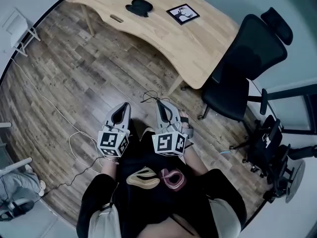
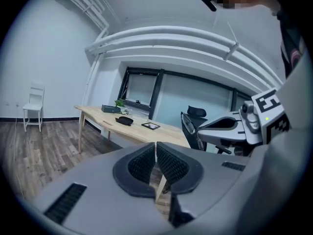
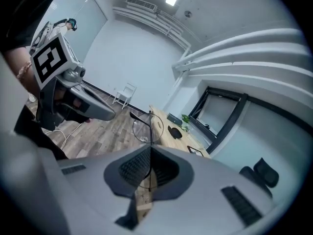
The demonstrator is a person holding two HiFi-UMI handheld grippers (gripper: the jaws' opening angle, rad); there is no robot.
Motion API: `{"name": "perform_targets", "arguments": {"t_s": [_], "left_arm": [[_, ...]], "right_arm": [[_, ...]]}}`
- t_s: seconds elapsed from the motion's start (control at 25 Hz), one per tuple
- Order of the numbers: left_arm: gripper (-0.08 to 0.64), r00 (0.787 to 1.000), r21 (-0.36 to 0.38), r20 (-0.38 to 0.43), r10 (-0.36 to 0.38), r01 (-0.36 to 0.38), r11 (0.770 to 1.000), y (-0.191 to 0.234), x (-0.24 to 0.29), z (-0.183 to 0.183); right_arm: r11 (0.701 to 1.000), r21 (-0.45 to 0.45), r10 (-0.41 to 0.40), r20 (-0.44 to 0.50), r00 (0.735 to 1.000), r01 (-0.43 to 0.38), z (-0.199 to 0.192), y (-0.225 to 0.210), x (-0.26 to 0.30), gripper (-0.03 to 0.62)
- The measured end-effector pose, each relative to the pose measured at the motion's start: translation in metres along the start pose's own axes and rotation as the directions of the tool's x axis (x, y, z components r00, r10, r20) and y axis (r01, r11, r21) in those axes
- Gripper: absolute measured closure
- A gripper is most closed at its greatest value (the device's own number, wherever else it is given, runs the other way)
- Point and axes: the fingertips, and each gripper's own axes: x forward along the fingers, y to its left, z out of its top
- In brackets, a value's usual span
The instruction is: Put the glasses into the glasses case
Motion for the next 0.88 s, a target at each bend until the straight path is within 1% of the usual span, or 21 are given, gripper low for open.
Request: {"name": "perform_targets", "arguments": {"t_s": [0.16, 0.36, 0.6, 0.88], "left_arm": [[0.535, 1.0, 0.007, -0.005, -0.01, 0.01, 1.0, 0.002, 0.008, 0.0], [0.535, 0.999, 0.019, -0.005, -0.035, 0.035, 0.999, 0.017, 0.028, 0.01], [0.535, 0.997, 0.02, -0.02, -0.072, 0.073, 0.997, 0.048, 0.062, 0.028], [0.535, 0.99, 0.042, -0.029, -0.136, 0.137, 0.99, 0.096, 0.112, 0.054]], "right_arm": [[1.0, 0.016, -0.008, 0.0, 1.0, 0.008, 0.001, -0.007, 0.005, 0.58], [0.999, 0.022, -0.029, -0.018, 0.999, 0.03, 0.002, -0.014, 0.025, 0.58], [0.998, 0.031, -0.055, -0.057, 0.997, 0.057, 0.011, -0.031, 0.062, 0.58], [0.991, 0.039, -0.121, -0.09, 0.989, 0.125, 0.031, -0.057, 0.123, 0.58]]}}
